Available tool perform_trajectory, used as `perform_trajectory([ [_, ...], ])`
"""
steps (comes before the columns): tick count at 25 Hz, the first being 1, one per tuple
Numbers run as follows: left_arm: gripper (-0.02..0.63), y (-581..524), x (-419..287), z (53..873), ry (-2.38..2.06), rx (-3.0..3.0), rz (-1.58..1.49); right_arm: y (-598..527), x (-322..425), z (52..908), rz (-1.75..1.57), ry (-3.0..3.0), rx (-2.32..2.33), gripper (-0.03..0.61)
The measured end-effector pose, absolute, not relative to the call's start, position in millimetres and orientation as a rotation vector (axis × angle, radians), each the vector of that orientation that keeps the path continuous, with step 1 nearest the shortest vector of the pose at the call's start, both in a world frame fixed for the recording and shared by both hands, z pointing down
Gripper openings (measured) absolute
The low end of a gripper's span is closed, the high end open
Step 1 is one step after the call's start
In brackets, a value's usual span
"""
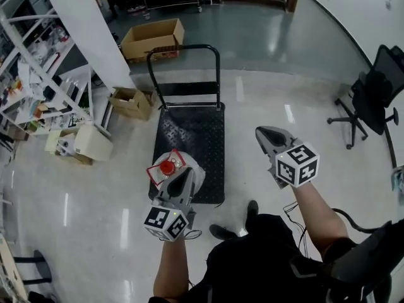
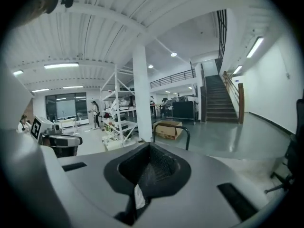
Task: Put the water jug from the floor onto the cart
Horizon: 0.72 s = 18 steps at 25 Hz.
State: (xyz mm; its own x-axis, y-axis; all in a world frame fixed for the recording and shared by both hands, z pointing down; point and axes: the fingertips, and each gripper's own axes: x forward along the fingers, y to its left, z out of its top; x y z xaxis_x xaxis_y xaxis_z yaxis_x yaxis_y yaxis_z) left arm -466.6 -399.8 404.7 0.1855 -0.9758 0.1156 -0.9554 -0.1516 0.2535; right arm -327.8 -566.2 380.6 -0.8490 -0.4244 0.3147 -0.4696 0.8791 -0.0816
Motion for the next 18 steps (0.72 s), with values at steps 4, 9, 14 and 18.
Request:
perform_trajectory([
  [4, -0.001, -409, -413, 398, -1.76, 2.285, -0.04, -561, -265, 378, 0.256, -2.774, 0.759, 0.002],
  [9, -0.002, -422, -345, 375, -1.737, 2.352, 0.014, -562, -177, 376, 0.35, -2.783, 0.869, 0.002],
  [14, -0.001, -428, -254, 358, -1.699, 2.354, 0.038, -555, -89, 375, 0.369, -2.808, 0.877, 0.002],
  [18, 0.0, -418, -185, 357, -1.659, 2.357, 0.068, -551, -20, 388, 0.4, -2.814, 0.918, 0.002],
])
